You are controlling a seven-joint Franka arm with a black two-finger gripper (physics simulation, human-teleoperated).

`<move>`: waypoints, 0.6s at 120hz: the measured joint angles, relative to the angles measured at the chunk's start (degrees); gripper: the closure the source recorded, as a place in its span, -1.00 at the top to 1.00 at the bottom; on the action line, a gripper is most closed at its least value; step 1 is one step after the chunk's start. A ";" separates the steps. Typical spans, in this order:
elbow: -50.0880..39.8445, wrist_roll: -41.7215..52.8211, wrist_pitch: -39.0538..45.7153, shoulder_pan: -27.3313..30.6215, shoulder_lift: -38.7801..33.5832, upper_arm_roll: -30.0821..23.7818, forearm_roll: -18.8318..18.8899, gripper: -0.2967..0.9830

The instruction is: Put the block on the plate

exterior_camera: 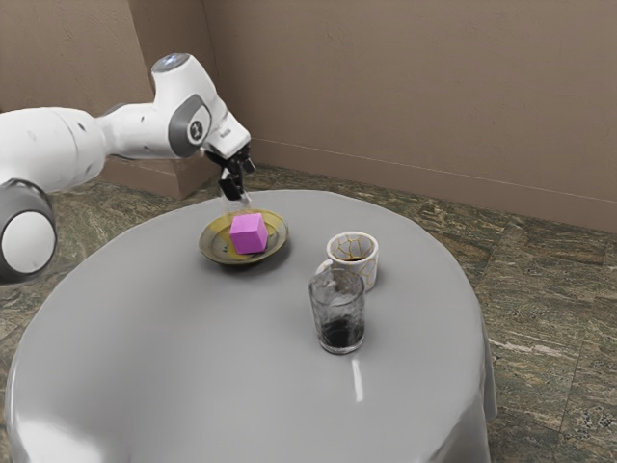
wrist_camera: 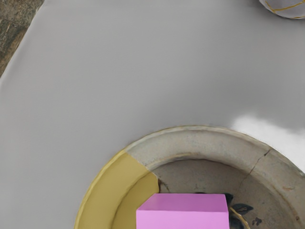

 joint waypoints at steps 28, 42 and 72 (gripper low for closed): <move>-7.47 -5.03 -8.04 -1.34 -12.23 0.02 0.48 0.52; -8.59 -11.43 -17.99 -1.36 -18.36 0.52 0.53 0.53; -14.02 -31.27 -38.03 -1.19 -34.91 -0.42 -0.91 0.53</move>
